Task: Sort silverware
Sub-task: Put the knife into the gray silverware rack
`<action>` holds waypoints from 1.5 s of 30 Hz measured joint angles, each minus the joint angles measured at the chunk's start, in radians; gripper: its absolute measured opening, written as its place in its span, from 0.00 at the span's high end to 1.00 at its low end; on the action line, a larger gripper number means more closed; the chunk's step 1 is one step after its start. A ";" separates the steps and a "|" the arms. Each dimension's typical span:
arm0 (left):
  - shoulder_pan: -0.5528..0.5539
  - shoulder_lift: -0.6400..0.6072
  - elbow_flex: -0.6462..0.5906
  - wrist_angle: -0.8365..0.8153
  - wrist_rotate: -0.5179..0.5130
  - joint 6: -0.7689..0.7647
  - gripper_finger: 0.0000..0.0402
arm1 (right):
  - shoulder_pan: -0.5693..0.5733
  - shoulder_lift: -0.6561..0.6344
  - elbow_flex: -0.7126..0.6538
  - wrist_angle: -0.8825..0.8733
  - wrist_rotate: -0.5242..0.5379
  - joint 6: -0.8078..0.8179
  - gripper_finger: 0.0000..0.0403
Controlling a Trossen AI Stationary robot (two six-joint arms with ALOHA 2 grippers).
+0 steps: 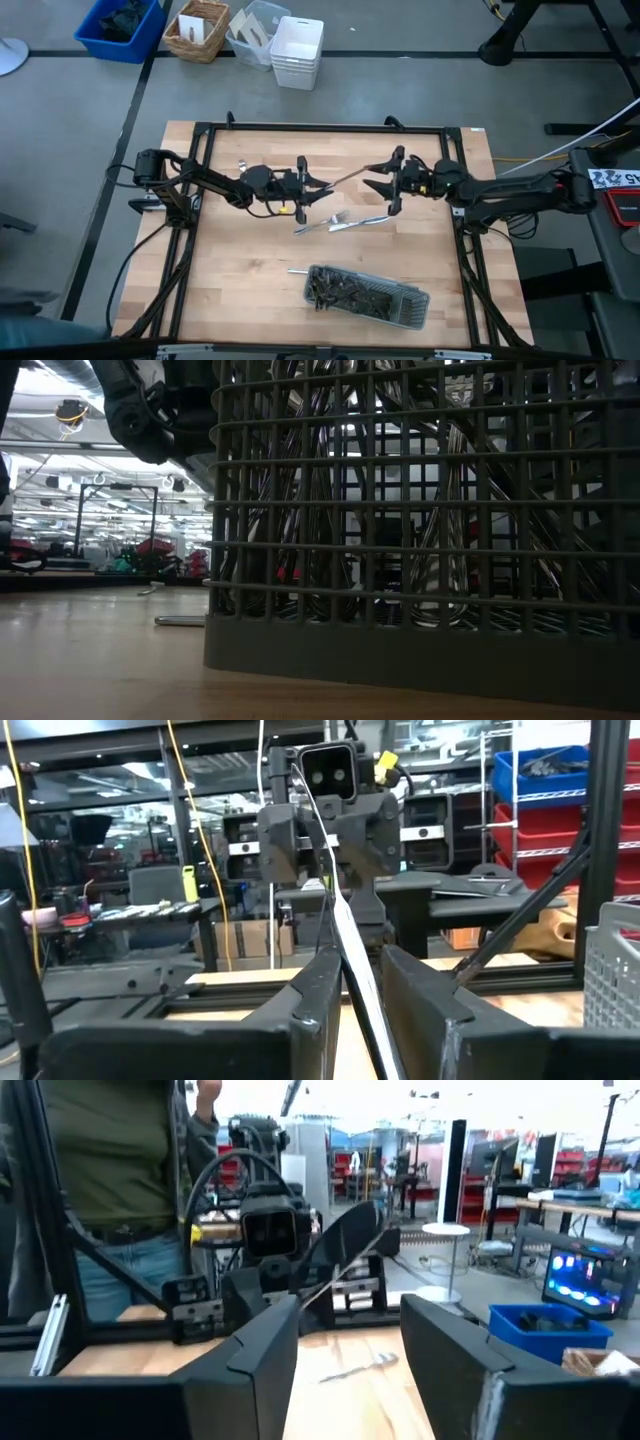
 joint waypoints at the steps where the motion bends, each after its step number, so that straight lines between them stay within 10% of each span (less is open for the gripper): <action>1: -0.001 0.000 0.000 0.002 0.001 0.000 0.84 | 0.000 0.016 0.000 0.028 0.000 0.000 0.56; 19: -0.007 0.000 0.000 0.002 0.001 0.019 0.84 | 0.000 0.175 0.007 0.329 -0.072 -0.001 0.56; 32: -0.007 0.000 0.000 -0.009 0.001 0.019 0.84 | 0.000 0.252 0.118 0.213 -0.150 -0.012 0.57; 45: -0.007 0.000 0.000 -0.023 0.015 0.044 0.83 | 0.000 0.252 0.120 0.199 -0.160 -0.011 0.97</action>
